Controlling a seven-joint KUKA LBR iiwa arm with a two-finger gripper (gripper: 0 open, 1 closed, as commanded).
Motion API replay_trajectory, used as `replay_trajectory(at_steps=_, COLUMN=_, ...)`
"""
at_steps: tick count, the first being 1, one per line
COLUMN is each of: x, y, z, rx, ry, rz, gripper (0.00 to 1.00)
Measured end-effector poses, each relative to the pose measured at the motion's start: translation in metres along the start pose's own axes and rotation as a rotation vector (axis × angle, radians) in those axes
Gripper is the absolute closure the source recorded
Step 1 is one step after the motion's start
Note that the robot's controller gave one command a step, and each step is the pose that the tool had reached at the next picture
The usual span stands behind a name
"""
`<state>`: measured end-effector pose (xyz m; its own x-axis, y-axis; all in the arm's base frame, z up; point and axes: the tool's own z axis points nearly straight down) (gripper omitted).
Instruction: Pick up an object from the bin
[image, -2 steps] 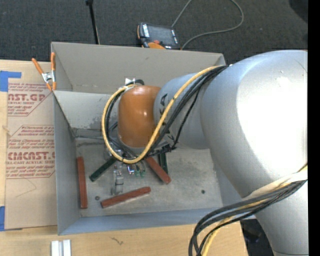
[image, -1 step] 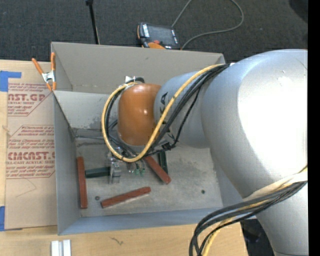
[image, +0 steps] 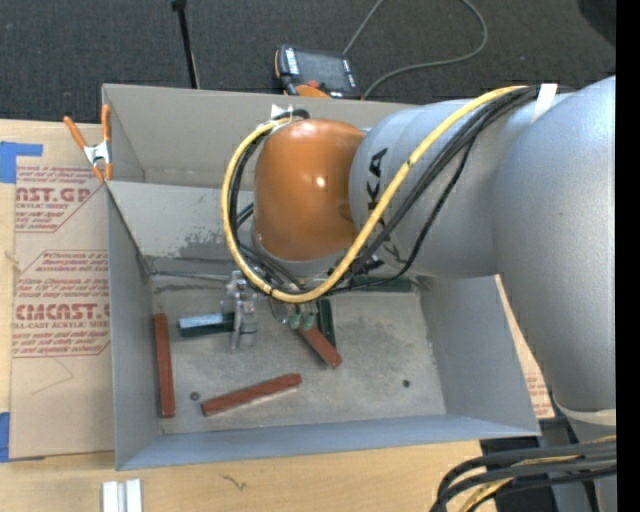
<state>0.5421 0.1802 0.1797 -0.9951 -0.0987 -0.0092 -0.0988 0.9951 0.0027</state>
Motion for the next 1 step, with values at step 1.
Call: replay_trajectory(at_steps=1, x=-0.0112, y=0.016, z=-0.0432, rx=0.0, ry=0.001, rz=-0.022, gripper=1.0)
